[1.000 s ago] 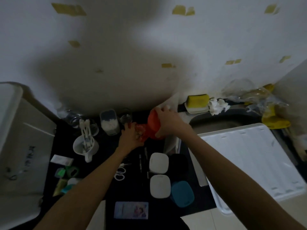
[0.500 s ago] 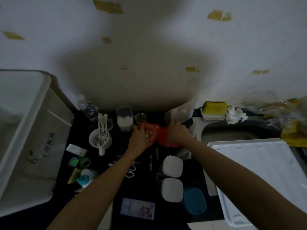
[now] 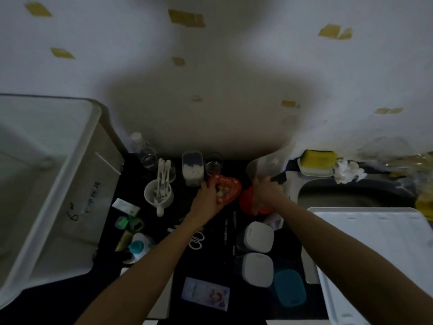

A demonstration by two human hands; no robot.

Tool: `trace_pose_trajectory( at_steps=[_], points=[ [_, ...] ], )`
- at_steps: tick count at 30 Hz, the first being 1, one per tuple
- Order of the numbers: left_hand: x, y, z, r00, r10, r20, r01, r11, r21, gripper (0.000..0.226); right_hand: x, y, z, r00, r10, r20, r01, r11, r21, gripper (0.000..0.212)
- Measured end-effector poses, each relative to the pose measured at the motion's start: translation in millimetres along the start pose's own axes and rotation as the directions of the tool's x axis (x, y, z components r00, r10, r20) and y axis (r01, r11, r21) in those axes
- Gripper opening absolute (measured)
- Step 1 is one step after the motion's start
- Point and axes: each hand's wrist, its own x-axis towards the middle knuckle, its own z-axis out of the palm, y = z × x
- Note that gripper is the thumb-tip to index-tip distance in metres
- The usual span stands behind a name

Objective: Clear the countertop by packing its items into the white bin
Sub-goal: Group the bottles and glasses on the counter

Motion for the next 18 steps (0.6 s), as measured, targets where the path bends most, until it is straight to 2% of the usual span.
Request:
trace_pose_trajectory(
  at_steps=[3, 7, 10, 12, 13, 15, 16, 18],
  points=[
    [-11.8, 8.2, -23.3, 0.998, 0.061, -0.015, -0.061, 0.997, -0.038, 0.074, 0.5, -3.8, 5.4, 1.000, 0.017, 0.001, -0.017, 0.999, -0.035, 0.111],
    [-25.7, 18.9, -67.7, 0.976, 0.113, -0.185, -0.118, 0.993, -0.021, 0.030, 0.8, -14.3, 8.2, 0.998, 0.028, -0.057, -0.028, 1.000, 0.012, 0.108],
    [-32.3, 18.8, -107.8, 0.972, 0.114, -0.206, -0.130, 0.990, -0.064, 0.015, -0.5, -20.6, 10.4, 0.995, 0.050, -0.085, -0.048, 0.998, 0.028, 0.115],
    [-34.4, 9.4, -140.6, 0.956, 0.094, -0.278, -0.120, 0.990, -0.077, 0.010, -4.1, -20.9, 9.3, 0.997, 0.034, -0.070, -0.030, 0.998, 0.052, 0.114],
    [-33.7, 1.4, -157.3, 0.937, 0.086, -0.339, -0.110, 0.993, -0.051, 0.010, -6.6, -19.4, 7.0, 0.996, 0.013, -0.089, -0.007, 0.998, 0.061, 0.105],
    [-28.3, -23.2, -188.5, 0.894, 0.069, -0.443, -0.041, 0.997, 0.072, 0.011, -8.9, -16.7, -0.6, 0.980, -0.035, -0.198, 0.050, 0.996, 0.075, 0.065],
    [-23.8, -37.0, -201.5, 0.889, 0.050, -0.455, 0.014, 0.991, 0.137, 0.013, -10.7, -17.2, -8.2, 0.964, -0.054, -0.262, 0.073, 0.995, 0.062, 0.046],
    [-12.3, -61.0, -217.2, 0.923, -0.028, -0.385, 0.118, 0.970, 0.213, 0.015, -13.1, -24.9, -25.1, 0.945, -0.092, -0.315, 0.103, 0.995, 0.017, 0.031]
  ],
)
